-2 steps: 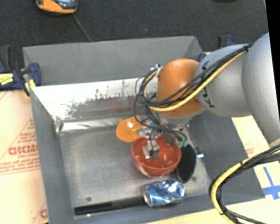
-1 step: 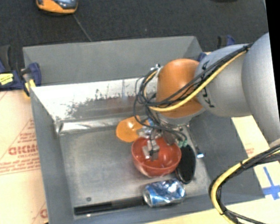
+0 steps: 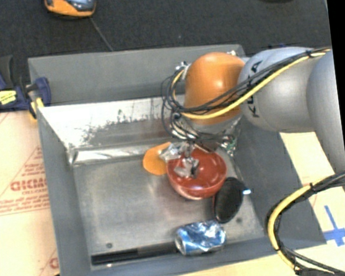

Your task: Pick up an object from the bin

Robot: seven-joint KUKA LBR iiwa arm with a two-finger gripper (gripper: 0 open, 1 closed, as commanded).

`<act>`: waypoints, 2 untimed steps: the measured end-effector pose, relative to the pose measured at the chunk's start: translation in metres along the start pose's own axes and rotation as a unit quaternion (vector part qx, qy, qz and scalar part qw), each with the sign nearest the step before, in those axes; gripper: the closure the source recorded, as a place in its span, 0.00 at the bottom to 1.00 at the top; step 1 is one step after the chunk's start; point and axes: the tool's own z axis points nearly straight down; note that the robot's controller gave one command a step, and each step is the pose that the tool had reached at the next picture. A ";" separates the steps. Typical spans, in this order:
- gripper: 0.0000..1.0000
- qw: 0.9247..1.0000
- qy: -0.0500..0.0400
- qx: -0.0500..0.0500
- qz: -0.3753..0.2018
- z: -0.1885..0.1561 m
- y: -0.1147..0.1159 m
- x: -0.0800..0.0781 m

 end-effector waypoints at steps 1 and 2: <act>1.00 1.000 0.000 0.000 0.001 0.000 0.000 0.000; 1.00 1.000 0.001 -0.001 -0.015 -0.062 0.002 0.001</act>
Offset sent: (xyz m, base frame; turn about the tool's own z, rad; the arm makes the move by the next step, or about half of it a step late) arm -0.0044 0.0000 0.1594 -0.0718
